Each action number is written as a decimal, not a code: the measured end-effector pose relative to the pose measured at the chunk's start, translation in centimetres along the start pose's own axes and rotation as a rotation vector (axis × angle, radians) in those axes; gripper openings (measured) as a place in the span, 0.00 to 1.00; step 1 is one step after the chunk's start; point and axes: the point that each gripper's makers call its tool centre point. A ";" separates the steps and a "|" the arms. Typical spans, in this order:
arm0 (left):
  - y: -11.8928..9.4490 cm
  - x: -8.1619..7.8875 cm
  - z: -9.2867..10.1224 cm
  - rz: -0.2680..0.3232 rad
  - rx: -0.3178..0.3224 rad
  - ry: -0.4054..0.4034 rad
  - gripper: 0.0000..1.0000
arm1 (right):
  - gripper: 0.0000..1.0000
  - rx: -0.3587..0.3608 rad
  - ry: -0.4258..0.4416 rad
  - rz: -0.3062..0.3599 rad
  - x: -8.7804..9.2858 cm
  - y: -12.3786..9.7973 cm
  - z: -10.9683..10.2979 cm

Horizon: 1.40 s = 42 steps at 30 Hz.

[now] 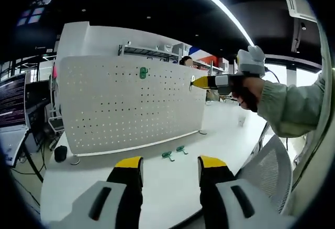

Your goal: Insert the hook assembly into the mounting plate slot until the hook locks in place.

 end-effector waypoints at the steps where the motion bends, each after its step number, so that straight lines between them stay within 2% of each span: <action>1: 0.0 0.0 -0.1 -0.001 -0.001 -0.002 0.43 | 0.01 0.005 0.001 0.002 -0.1 0.2 0.2; 4: 0.1 0.0 -0.3 -0.003 -0.001 -0.002 0.43 | 0.01 0.025 -0.015 0.005 -0.2 0.9 0.8; 5: 0.1 0.0 -0.3 -0.004 0.000 -0.002 0.43 | 0.01 0.045 -0.070 0.010 -0.4 1.2 1.2; 6: 0.2 0.0 -0.4 -0.005 0.001 -0.001 0.43 | 0.01 0.048 -0.072 0.008 -0.3 1.5 1.2; 8: 0.3 0.0 -0.6 -0.009 0.003 0.000 0.43 | 0.01 0.048 -0.032 0.006 -0.2 2.1 1.5; 24: 0.9 0.3 -2.9 -0.027 -0.011 -0.012 0.43 | 0.01 0.121 0.000 0.034 -1.2 6.6 4.2; 42: 2.3 0.4 -3.8 -0.032 -0.004 -0.027 0.43 | 0.01 0.154 -0.001 0.063 -2.9 10.8 5.2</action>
Point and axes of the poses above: the point that each gripper's makers call its tool centre point, and the gripper's own axes: y roughly forward along the fingers, z roughly to its right, x roughly out of its underside, and after that the axes turned 1 degree about -y, right-handed
